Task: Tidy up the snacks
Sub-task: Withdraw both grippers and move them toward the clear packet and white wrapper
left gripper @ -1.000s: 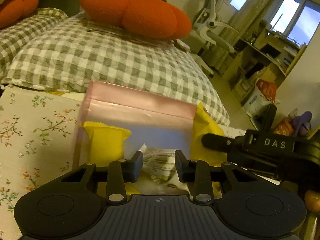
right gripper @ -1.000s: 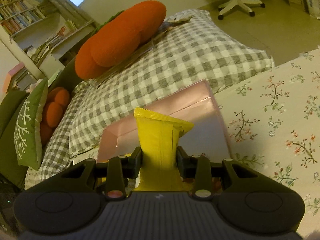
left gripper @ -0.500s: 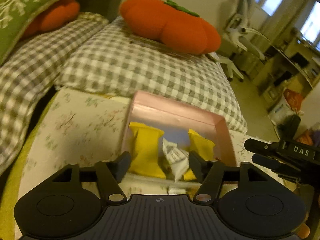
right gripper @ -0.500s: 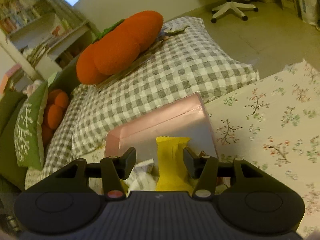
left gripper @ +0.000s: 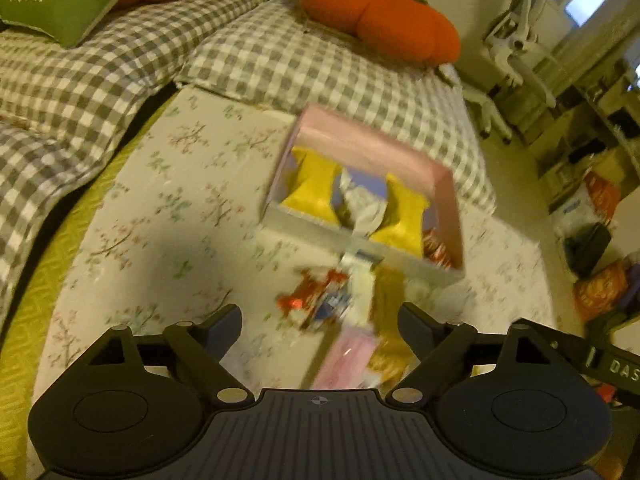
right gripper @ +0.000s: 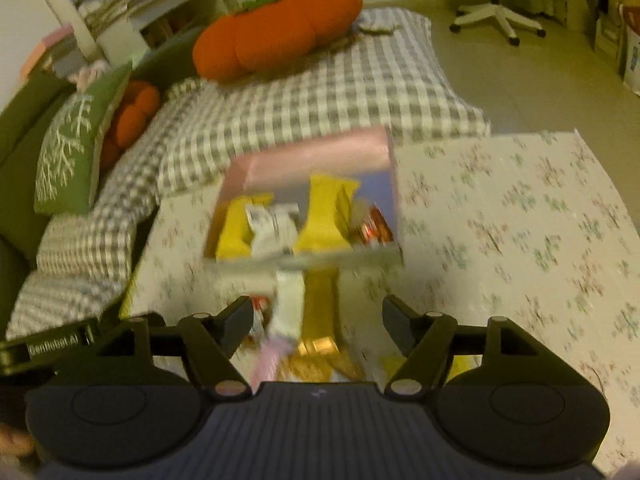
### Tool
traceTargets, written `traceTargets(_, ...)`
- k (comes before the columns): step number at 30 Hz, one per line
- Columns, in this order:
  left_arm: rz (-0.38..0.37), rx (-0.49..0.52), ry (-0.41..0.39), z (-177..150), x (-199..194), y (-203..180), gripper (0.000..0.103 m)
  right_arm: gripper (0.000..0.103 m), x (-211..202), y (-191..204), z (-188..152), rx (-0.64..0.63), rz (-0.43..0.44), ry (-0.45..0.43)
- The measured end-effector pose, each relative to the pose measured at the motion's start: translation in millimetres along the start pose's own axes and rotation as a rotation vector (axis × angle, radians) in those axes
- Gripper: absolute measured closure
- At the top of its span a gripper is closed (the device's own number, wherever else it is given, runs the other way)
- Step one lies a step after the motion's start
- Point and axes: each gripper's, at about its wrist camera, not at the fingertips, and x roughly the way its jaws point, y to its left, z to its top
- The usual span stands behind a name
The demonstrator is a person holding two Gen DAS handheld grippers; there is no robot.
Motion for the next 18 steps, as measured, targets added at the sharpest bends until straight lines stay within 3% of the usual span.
traceTargets(8, 0.088, -0.027, 0.118, -29, 24, 30, 0.016, 0.029, 35, 4, -25, -0.09, -0.068, 0.147)
traceTargets(18, 0.133, -0.032, 0.196, -42, 46, 46, 0.011, 0.029, 56, -5, -34, -0.002, -0.062, 0.238)
